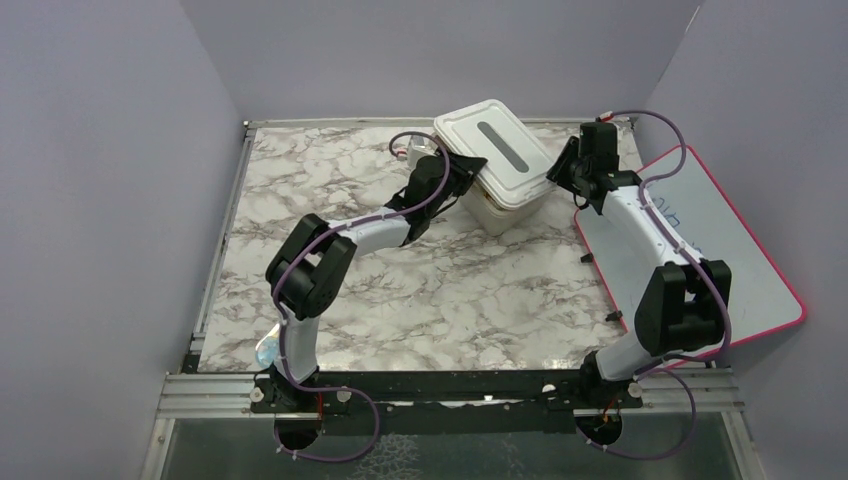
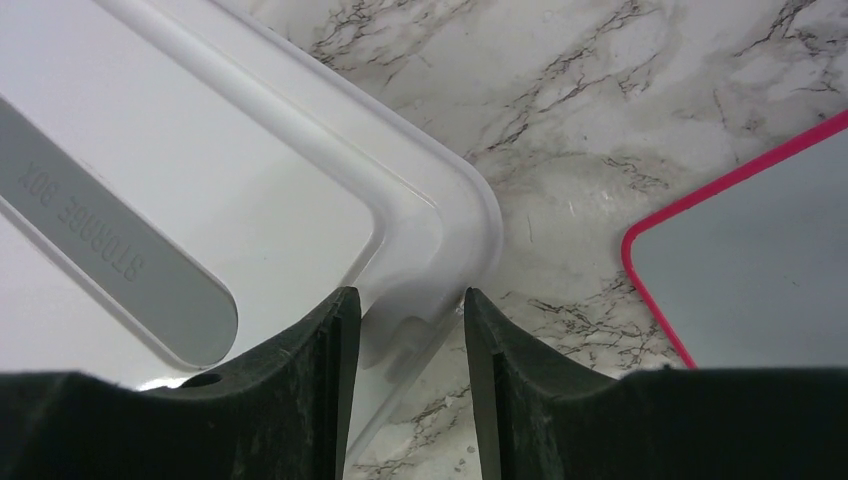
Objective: Organize the chemistry lab equipment
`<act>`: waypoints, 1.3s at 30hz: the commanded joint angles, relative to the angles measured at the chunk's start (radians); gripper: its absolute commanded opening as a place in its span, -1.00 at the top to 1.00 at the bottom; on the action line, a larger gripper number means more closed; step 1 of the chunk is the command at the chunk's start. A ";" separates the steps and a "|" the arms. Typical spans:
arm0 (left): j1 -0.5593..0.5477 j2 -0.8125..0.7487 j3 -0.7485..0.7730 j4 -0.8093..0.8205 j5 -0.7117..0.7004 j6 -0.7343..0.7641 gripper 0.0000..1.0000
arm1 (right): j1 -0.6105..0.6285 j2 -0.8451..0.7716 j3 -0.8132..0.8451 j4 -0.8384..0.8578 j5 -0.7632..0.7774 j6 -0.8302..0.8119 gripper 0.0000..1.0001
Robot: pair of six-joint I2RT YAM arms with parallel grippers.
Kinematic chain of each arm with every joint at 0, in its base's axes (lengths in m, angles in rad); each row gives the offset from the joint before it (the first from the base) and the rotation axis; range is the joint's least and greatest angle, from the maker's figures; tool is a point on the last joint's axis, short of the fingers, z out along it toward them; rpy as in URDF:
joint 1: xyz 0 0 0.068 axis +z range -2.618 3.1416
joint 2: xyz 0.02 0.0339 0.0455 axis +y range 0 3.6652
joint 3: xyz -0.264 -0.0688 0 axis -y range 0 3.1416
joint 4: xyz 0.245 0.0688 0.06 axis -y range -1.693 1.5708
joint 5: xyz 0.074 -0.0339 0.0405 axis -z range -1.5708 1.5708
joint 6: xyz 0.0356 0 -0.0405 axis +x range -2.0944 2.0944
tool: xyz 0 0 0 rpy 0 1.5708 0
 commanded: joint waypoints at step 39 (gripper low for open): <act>0.091 0.003 0.242 -0.539 0.128 0.380 -0.61 | -0.002 0.033 0.032 0.024 -0.194 -0.105 0.32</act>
